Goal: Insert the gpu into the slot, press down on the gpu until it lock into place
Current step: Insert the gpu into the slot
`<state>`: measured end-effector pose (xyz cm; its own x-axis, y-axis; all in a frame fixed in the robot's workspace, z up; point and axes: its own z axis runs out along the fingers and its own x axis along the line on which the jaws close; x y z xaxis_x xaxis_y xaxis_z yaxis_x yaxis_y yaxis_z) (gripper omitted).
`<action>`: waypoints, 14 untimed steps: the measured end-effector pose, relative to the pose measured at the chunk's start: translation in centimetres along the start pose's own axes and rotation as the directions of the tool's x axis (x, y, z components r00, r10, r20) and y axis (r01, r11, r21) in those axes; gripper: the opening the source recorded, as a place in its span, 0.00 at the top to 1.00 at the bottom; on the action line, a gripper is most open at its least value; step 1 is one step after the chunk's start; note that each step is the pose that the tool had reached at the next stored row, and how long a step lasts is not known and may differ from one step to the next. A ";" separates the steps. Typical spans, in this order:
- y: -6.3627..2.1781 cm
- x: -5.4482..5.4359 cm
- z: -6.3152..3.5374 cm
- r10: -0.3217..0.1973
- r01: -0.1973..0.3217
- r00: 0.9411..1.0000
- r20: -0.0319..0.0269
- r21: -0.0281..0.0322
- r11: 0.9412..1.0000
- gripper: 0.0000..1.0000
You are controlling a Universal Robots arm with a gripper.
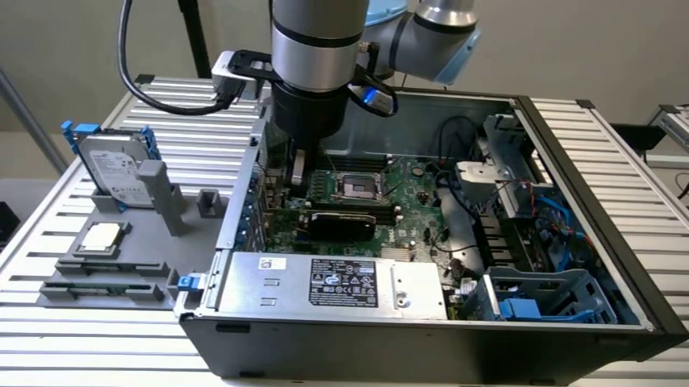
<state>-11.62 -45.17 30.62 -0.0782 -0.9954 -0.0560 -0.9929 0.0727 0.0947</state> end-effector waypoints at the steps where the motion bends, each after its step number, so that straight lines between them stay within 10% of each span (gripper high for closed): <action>1: 0.00 0.0 -0.01 -0.003 0.003 1.000 -0.001 0.015 1.000 0.89; 4: -0.04 0.0 0.00 -0.010 0.010 1.000 -0.005 0.061 0.998 0.89; 6: -0.24 0.0 -0.02 -0.013 0.014 1.000 -0.006 0.079 0.997 0.89; 14: -2.84 -0.2 -0.33 -0.017 0.018 1.000 -0.006 0.081 0.997 0.89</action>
<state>-8.75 -45.17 30.69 -0.0604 -0.9968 -0.0516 -0.9981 0.0599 0.0127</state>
